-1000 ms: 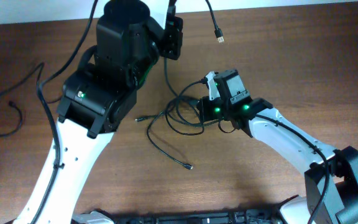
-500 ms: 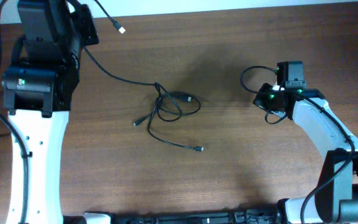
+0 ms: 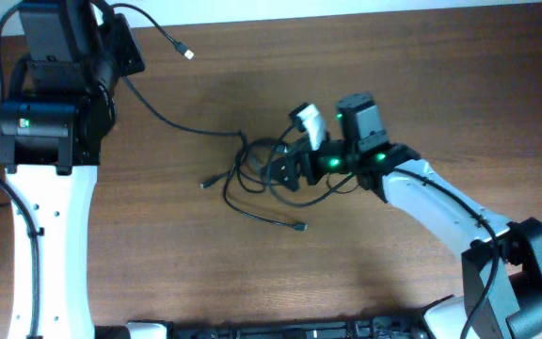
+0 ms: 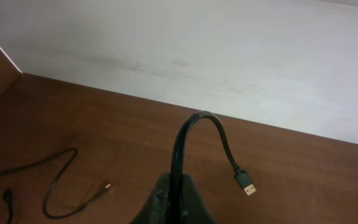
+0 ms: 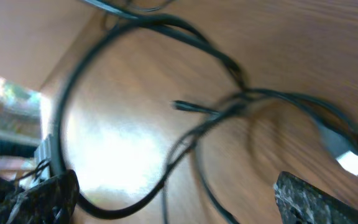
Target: Untangle cables
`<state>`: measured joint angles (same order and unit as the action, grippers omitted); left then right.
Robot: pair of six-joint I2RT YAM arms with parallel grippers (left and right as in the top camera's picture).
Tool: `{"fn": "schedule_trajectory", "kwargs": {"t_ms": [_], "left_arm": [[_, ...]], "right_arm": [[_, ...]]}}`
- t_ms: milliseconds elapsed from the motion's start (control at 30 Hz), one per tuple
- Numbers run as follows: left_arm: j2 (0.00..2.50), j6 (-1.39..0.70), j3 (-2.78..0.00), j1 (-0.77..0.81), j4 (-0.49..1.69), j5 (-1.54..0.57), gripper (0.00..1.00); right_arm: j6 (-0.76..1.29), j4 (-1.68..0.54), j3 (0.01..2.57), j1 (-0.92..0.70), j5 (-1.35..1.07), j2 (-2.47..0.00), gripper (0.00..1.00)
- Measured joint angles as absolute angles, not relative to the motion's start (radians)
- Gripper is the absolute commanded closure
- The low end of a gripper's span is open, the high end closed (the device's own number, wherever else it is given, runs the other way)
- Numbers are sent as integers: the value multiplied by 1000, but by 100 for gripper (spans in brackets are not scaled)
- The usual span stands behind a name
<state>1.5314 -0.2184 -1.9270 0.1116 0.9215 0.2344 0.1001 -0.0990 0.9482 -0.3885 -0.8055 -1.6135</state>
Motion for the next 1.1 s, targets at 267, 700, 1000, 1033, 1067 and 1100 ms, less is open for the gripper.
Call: {"fn": "schedule_trajectory", "kwargs": {"t_ms": [267, 700, 1000, 1033, 1067, 1100], "left_arm": [[1531, -222, -1927, 112, 925, 232, 100], [1530, -272, -1922, -277, 818, 419, 100], [1547, -293, -1917, -322, 397, -51, 100], [1568, -294, -1911, -321, 270, -61, 100], [1596, -294, -1910, -320, 145, -72, 100], [1626, -296, -1911, -314, 10, -74, 100]], "right_arm": [[141, -157, 951, -537, -531, -1613, 96], [316, -604, 957, 236, 56, -1607, 96], [367, -609, 957, 242, 59, -1610, 96], [366, -614, 957, 242, 57, -1611, 96], [367, -609, 957, 242, 53, -1614, 96], [366, -610, 957, 242, 44, -1615, 96]]}}
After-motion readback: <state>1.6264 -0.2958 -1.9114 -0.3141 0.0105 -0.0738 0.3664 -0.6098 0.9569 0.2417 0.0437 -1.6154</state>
